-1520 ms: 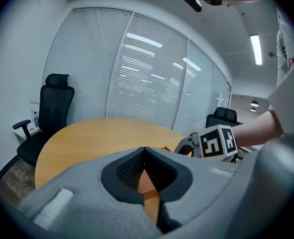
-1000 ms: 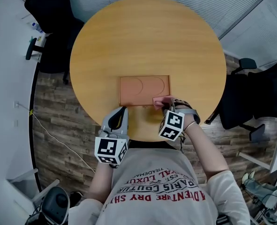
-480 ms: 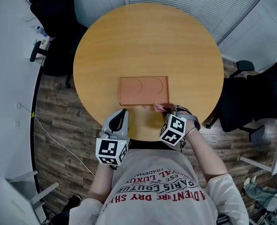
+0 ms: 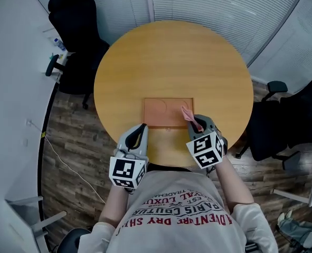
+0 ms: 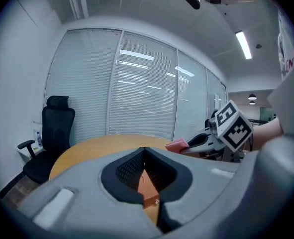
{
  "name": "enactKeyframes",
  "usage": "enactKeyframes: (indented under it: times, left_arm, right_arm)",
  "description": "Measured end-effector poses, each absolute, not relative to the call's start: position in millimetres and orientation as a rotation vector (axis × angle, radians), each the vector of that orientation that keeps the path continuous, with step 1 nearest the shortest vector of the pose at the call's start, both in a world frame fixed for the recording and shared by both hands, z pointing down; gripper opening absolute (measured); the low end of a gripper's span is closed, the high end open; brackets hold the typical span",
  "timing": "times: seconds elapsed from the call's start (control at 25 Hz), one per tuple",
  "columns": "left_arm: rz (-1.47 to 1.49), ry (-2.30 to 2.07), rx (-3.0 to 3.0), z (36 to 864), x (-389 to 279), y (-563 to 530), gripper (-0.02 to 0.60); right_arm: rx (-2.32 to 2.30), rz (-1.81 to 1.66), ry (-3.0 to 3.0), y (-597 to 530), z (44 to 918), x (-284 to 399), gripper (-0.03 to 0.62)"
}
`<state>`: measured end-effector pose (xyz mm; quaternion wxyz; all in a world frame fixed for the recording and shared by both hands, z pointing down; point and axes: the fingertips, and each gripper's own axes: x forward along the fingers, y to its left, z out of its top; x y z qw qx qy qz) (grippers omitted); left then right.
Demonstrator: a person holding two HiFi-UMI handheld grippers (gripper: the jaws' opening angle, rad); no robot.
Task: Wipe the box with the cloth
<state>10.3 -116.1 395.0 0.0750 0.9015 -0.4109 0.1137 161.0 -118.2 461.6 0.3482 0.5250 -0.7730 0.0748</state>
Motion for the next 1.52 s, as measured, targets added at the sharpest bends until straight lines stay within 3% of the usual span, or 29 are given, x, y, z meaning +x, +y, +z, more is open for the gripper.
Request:
enactKeyframes:
  times: [0.48,1.52]
  left_arm:
    - [0.264,-1.308,2.763,345.1,-1.3,-135.9,0.008]
    - [0.227,-1.273,2.772,346.1,-0.3,-135.9,0.008]
  right_arm:
    - [1.718,0.135,-2.384,-116.3,365.4,137.8,0.029]
    - [1.817,0.134,-2.378,-110.9,352.2,145.7,0.025]
